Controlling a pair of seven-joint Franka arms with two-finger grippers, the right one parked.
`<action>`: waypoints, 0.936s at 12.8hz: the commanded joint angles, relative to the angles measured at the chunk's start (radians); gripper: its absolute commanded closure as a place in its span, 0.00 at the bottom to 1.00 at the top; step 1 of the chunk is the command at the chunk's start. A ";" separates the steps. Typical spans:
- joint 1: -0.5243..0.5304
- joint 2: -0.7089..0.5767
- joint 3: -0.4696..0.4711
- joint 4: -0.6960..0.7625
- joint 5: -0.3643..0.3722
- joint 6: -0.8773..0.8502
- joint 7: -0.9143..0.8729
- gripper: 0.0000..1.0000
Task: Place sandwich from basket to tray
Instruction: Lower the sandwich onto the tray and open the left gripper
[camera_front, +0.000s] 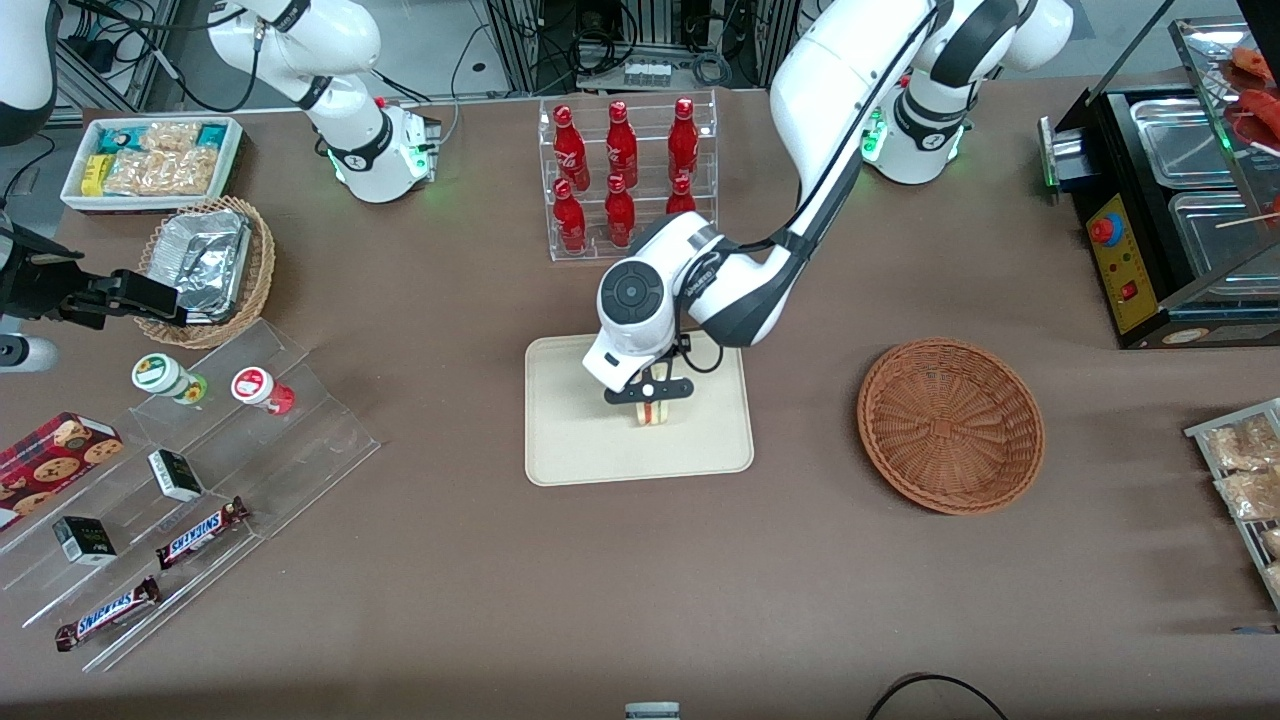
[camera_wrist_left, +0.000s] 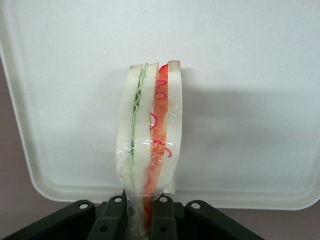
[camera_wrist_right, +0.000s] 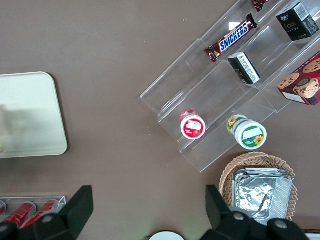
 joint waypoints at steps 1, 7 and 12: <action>-0.013 0.024 0.015 0.040 -0.006 0.009 -0.019 1.00; -0.012 0.047 0.020 0.040 0.001 0.049 -0.073 1.00; -0.013 0.064 0.021 0.040 0.003 0.067 -0.078 0.86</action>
